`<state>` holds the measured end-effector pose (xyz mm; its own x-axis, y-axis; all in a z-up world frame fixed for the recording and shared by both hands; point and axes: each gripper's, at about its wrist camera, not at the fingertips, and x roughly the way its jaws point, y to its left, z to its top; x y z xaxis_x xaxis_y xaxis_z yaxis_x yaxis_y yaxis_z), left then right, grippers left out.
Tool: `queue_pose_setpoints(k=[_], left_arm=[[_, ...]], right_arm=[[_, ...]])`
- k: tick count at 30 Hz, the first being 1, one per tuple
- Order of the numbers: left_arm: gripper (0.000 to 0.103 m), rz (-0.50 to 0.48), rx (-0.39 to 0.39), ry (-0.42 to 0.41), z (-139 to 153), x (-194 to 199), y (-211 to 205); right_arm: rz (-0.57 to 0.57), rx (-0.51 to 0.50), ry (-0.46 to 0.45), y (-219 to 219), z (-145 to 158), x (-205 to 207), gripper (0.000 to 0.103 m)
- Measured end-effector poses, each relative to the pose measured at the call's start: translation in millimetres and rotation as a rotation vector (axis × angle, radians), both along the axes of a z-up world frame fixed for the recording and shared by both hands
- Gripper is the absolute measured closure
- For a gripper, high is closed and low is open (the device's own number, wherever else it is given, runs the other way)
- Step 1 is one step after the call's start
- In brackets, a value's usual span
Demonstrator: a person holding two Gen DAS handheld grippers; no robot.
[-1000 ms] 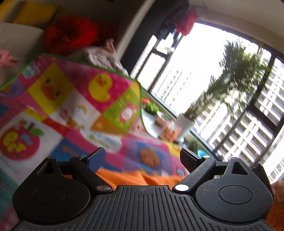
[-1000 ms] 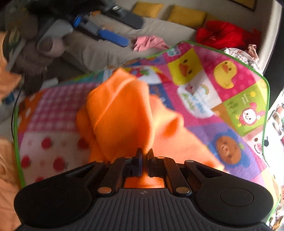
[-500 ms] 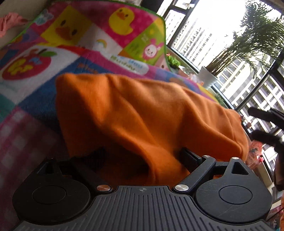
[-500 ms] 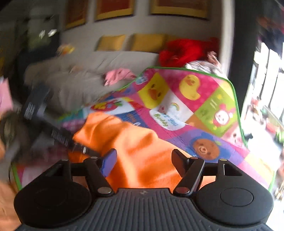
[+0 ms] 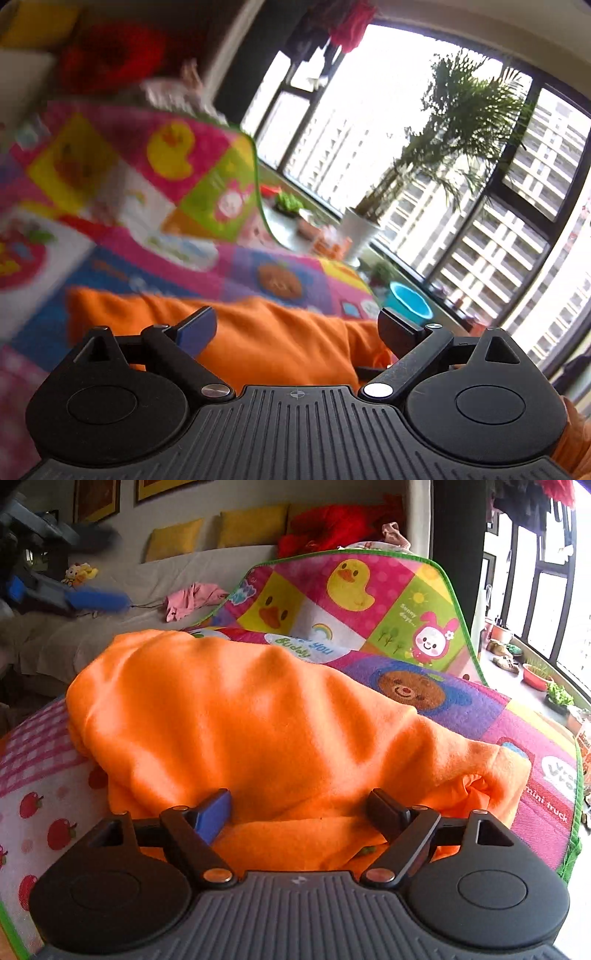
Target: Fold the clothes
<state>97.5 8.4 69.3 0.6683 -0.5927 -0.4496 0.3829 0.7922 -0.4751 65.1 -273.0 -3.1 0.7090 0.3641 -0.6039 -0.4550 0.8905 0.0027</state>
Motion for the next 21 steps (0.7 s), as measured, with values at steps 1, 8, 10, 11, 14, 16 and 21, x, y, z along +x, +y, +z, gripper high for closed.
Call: queue_pose_setpoints(k=[1, 8, 10, 11, 14, 16, 21], left_arm=[[0.006, 0.011, 0.01, 0.051, -15.9, 7.6, -4.0], [0.006, 0.053, 0.104, 0.098, -58.6, 13.5, -18.7], [0.006, 0.051, 0.112, 0.097, -59.4, 12.2, -19.3], [0.006, 0.05, 0.11, 0.096, -58.5, 11.0, -19.8], [0.005, 0.049, 0.102, 0.09, -53.7, 5.5, -20.4], [0.005, 0.05, 0.097, 0.087, -53.9, 3.7, -18.4], [0.004, 0.069, 0.112, 0.078, -57.1, 8.4, -17.5]], right_arm=[[-0.005, 0.009, 0.004, -1.2, 2.1, -0.6, 0.018], [-0.151, 0.086, -0.073, -30.9, 31.6, -21.4, 0.0], [-0.274, 0.12, -0.089, -44.9, 34.6, -22.4, 0.0], [-0.321, 0.151, -0.07, -52.7, 32.9, -20.2, 0.0], [-0.369, 0.276, 0.105, -70.9, 12.0, 4.1, 0.0], [-0.356, 0.32, 0.165, -70.5, -1.0, 18.2, 0.0], [-0.271, 0.321, 0.115, -41.6, 0.9, 53.2, 0.0]])
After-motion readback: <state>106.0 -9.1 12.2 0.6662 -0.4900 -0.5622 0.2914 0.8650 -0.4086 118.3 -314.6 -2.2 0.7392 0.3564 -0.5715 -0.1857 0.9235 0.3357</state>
